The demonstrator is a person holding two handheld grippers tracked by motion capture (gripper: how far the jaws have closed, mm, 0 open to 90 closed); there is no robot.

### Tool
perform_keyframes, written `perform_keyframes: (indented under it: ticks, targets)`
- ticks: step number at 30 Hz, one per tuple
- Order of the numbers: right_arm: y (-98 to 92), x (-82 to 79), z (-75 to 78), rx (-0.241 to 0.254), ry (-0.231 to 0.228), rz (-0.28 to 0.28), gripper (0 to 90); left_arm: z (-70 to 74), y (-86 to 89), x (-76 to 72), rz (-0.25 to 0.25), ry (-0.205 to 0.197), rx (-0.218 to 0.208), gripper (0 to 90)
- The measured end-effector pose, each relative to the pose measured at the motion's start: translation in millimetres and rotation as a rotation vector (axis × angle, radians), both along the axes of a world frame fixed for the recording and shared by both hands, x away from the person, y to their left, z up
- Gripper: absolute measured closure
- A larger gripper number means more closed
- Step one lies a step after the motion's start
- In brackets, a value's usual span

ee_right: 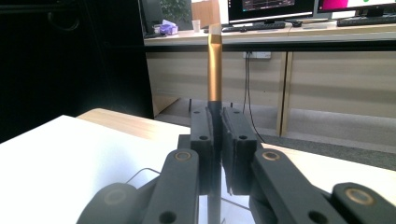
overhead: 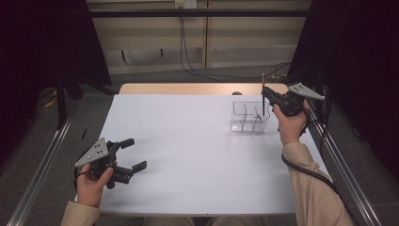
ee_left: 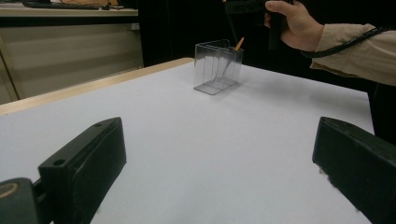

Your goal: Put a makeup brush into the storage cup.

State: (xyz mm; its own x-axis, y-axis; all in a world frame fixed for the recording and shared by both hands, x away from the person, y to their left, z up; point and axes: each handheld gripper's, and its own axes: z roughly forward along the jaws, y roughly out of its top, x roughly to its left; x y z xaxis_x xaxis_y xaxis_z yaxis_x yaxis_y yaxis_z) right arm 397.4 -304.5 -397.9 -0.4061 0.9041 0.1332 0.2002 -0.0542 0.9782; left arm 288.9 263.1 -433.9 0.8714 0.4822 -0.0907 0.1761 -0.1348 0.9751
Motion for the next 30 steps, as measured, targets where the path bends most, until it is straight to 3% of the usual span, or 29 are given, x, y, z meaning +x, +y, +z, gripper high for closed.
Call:
perform_keyframes:
  ticks: [30]
  targets:
    - [-4.9, -4.8, -7.3, -0.009, 0.011, -0.002, 84.1, -1.3, -3.6, 0.5, -0.009, 0.005, 0.005, 2.7]
